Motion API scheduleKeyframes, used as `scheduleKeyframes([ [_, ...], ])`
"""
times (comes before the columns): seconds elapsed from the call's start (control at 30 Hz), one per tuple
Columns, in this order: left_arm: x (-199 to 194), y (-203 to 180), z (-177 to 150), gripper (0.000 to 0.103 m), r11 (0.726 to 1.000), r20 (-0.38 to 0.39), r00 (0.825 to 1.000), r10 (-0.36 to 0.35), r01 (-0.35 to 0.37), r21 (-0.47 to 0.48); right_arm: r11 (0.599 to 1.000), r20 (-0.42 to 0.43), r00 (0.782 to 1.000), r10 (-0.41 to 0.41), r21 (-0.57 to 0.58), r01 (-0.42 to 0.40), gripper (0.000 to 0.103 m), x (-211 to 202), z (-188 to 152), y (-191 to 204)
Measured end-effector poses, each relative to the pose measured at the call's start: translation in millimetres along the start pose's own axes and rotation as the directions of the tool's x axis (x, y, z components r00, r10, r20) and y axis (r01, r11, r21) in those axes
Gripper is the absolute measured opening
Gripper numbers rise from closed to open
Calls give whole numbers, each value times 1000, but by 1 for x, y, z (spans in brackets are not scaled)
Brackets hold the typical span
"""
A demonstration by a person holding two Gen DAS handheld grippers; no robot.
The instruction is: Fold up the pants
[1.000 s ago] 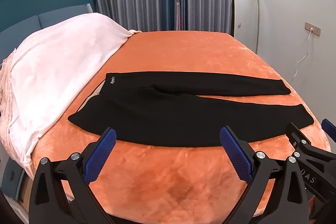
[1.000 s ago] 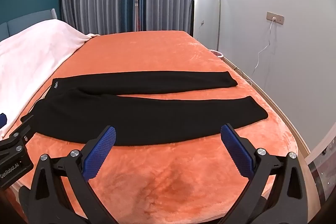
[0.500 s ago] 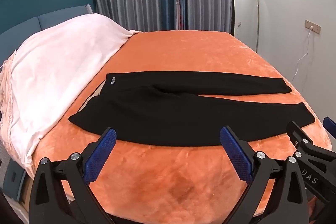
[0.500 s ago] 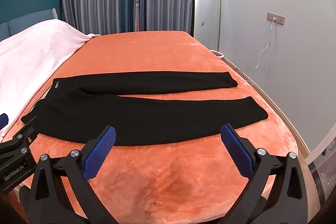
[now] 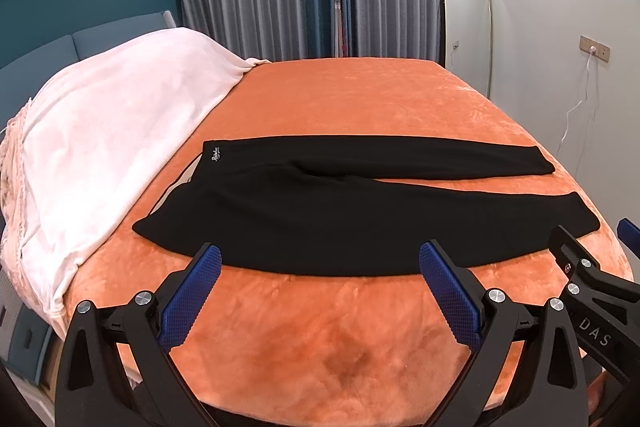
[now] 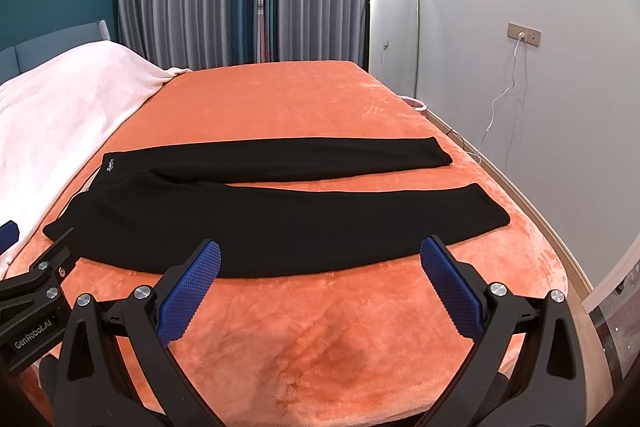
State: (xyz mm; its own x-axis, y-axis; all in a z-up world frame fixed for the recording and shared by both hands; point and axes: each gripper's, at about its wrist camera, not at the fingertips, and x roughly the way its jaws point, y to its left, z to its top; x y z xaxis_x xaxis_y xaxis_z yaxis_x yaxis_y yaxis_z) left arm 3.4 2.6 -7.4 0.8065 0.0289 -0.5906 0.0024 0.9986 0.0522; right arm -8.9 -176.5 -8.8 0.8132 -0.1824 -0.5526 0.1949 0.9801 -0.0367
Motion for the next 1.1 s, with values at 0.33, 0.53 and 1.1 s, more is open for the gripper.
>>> scheduleKeyframes([
  [0.33,-1,1,0,97,1000,4,1000,-1,1,1,1000,3,1000,1,3,-1,98,-5,1,1],
  [0.53,-2,0,1,97,1000,4,1000,0,0,3,1000,2,1000,3,6,-3,98,-5,2,0],
  [1.1,-8,0,3,97,1000,14,1000,1,-1,4,1000,6,1000,5,8,-5,98,-9,5,0],
])
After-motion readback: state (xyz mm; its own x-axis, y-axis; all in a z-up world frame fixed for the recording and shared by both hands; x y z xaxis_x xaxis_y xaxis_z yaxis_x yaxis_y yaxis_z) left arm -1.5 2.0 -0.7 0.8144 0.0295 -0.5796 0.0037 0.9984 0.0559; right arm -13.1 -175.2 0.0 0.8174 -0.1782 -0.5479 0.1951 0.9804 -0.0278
